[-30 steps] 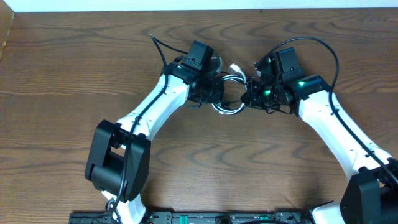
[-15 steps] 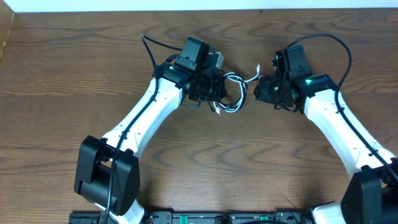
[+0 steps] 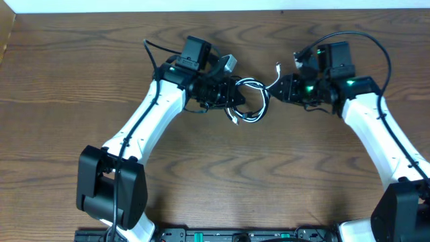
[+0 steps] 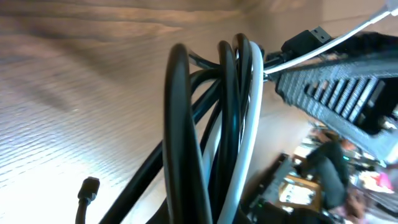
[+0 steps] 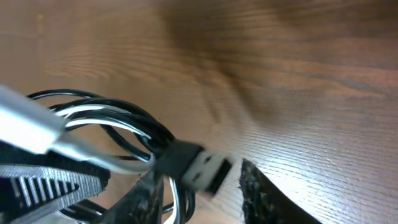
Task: Untangle cables
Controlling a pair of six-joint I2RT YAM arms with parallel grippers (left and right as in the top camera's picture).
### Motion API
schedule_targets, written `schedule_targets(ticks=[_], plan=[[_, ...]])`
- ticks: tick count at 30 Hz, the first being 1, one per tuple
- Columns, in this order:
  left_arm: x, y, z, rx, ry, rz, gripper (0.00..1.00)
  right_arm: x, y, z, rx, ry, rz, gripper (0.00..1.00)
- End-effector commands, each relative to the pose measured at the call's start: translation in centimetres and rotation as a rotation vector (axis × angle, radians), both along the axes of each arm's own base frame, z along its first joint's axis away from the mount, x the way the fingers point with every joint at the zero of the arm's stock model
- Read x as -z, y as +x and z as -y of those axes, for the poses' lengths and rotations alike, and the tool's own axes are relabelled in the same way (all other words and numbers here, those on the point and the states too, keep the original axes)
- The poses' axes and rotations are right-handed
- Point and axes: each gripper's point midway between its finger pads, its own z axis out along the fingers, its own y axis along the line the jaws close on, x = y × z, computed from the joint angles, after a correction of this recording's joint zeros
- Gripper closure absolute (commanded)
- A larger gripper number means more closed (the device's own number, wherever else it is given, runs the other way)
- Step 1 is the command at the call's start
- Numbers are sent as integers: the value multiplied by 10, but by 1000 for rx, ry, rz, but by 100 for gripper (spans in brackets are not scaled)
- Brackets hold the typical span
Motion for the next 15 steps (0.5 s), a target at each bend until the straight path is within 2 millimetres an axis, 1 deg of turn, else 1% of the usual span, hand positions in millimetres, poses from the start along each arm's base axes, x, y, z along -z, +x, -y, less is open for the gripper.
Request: schedule_targets(ticks=[1, 7, 11, 13, 15], plan=[[-20, -9, 5, 60, -116, -7, 93, -27, -5, -11, -114, 87, 83, 66], [-36, -13, 7, 92, -215, -26, 93, -30, -8, -15, -201, 76, 153, 69], [-49, -17, 12, 131, -296, -28, 93, -30, -7, -15, -222, 66, 177, 75], [-54, -19, 14, 146, -323, -31, 93, -30, -7, -15, -226, 63, 183, 80], [-56, -21, 15, 154, -338, -36, 92, -27, -4, -11, -214, 32, 188, 92]])
